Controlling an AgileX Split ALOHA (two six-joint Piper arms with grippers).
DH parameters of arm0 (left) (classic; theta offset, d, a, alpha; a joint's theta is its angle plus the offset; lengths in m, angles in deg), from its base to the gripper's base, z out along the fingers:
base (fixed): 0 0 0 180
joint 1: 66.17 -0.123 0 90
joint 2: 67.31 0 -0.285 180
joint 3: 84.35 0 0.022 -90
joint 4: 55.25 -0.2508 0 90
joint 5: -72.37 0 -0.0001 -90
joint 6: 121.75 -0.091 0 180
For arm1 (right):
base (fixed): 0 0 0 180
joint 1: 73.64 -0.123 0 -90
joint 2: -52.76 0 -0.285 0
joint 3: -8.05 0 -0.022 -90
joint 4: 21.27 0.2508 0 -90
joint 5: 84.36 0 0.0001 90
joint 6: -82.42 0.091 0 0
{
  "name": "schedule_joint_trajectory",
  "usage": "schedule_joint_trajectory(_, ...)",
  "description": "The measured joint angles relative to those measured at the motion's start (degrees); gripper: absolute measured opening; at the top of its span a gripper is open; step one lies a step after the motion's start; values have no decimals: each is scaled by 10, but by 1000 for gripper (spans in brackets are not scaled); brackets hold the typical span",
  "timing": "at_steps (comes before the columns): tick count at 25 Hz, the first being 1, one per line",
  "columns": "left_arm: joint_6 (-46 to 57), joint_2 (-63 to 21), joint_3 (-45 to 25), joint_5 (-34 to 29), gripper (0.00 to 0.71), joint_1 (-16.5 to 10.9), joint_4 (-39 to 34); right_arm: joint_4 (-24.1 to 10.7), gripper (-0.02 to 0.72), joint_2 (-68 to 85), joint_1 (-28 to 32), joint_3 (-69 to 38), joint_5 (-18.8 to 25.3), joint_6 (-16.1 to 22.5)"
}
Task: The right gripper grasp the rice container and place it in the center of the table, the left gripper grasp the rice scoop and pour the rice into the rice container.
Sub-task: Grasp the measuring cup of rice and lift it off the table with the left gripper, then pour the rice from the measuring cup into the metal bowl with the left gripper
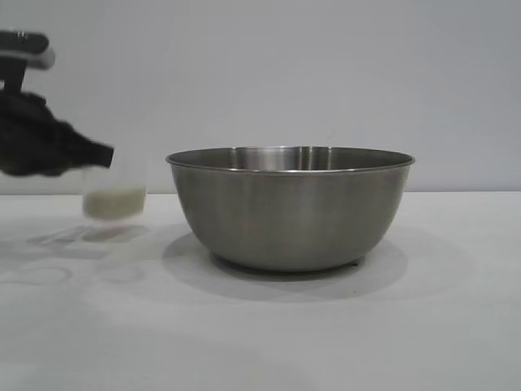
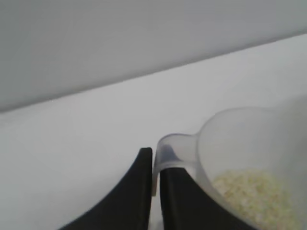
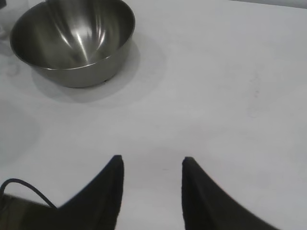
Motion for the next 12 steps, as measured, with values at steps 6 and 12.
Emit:
schedule_joint_trajectory(6,-115,-79,8,0,0,0,-94,0,301,0,0,0,0,0)
schedule_joint_trajectory(12,-245,-88,61,-1,0,21,-175,0,301,0,0,0,0,0)
